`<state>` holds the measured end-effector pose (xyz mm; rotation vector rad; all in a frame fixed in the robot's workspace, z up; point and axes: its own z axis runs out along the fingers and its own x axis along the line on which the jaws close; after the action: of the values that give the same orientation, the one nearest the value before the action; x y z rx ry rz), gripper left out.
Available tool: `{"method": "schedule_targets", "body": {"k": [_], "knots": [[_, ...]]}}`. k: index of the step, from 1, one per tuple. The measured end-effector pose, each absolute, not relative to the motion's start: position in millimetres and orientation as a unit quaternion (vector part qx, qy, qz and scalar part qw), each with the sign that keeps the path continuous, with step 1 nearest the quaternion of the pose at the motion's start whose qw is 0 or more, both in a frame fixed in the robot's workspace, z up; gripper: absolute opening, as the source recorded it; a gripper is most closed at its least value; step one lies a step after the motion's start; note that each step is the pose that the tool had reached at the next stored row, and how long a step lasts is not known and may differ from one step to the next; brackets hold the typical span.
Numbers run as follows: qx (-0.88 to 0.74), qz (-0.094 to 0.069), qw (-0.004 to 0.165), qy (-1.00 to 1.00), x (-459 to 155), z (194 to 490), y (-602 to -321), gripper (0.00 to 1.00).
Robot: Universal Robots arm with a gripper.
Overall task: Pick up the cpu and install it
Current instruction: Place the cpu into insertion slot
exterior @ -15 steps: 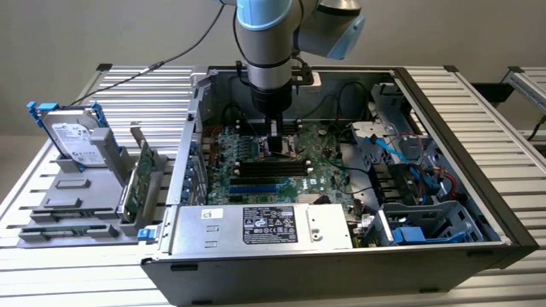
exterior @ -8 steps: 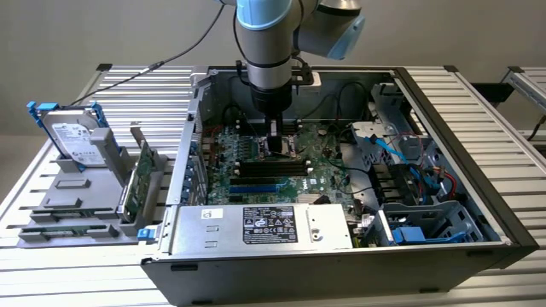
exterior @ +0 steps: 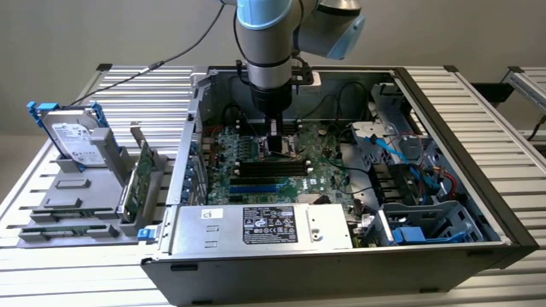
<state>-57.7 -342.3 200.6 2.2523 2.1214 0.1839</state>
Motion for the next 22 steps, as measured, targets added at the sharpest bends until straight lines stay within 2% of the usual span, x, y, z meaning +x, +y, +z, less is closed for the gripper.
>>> {"method": "schedule_targets", "body": {"k": [22], "knots": [[0.728, 0.058, 0.02, 0.682, -57.4, 200.8, -340.8, 0.63]]}}
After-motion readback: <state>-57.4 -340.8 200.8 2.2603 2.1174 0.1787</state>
